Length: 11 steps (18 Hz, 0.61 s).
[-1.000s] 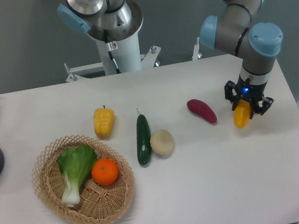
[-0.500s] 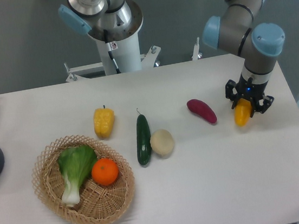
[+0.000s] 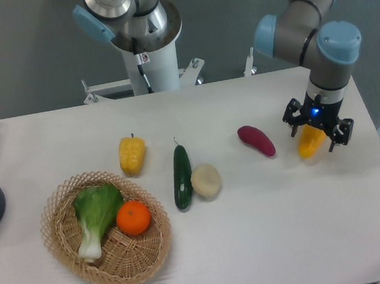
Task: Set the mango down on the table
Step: 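Open the gripper to release the mango, then raise the open gripper up away from the mango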
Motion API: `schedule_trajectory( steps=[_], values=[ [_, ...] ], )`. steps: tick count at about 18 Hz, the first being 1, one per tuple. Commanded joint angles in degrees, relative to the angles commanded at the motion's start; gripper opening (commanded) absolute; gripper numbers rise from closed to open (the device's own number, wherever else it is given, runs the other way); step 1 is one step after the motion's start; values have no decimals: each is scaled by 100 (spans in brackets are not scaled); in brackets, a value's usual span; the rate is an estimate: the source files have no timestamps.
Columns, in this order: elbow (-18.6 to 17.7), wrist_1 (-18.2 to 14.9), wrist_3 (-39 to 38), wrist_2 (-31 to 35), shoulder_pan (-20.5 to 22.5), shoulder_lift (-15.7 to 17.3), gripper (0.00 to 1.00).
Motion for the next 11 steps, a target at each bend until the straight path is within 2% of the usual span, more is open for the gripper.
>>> schedule_trajectory(
  steps=[4,5,9,11],
  values=[
    [353,-123,-161,0,-484,386,100],
    [414,-280,-170,-8,-529,509,100],
    [792,-1404,-91,-9,-512,905,100],
    [976,-1757,-47,0,-442,1020,100]
  ],
)
